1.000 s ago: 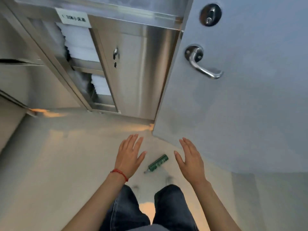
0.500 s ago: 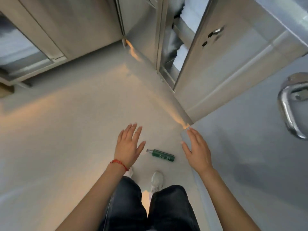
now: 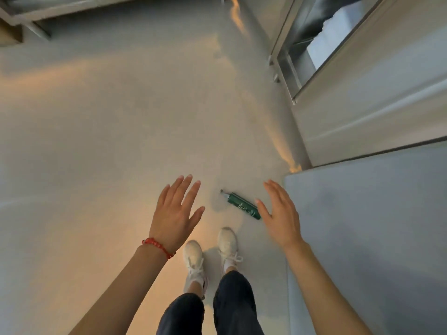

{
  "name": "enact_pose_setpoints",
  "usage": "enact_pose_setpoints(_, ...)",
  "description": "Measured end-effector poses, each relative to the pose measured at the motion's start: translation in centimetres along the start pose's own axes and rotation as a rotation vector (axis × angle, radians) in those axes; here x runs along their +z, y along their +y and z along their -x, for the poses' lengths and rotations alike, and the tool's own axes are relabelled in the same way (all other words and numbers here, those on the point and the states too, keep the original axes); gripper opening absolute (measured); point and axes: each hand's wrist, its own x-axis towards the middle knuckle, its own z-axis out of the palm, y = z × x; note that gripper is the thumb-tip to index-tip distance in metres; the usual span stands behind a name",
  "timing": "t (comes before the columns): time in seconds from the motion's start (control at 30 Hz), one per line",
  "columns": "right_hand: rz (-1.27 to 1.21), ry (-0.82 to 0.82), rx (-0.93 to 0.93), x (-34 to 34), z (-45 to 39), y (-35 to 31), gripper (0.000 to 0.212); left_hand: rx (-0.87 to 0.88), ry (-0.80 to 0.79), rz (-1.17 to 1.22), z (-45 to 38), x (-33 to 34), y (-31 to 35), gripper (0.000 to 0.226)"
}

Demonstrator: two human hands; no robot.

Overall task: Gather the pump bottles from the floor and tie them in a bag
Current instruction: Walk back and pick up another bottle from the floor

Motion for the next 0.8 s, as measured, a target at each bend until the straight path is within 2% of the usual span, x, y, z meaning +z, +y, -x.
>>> enact_pose_setpoints(0.17, 0.000, -0.077, 0.043, 10.3, -4.4, 6.4, 0.048, -0.058, 0.007, 0.027, -2.0, 9.9, -3.7, 0.062)
enact_pose_setpoints(0.33, 0.038, -0.167, 0.034, 21.4, -9.2, 14.5, 0.048, -0.067, -0.040, 0.037, -4.5, 22.8, -6.9, 0.064)
enact_pose_setpoints(0.53, 0.035, -0.218, 0.105, 31.4, -14.0, 22.4, 0.052, -0.094, -0.105, 0.052, -6.7, 36.4, -10.9, 0.058)
enact_pose_setpoints(0.7, -0.017, -0.383, 0.132, 37.6, -15.7, 25.7, 0.057, -0.168, -0.128, 0.092, -6.6, 43.4, -14.0, 0.058)
enact_pose_setpoints(0.8, 0.013, -0.379, 0.118, 39.9, -16.2, 26.6, 0.059, -0.157, -0.156, 0.104, -6.0, 45.6, -15.2, 0.058)
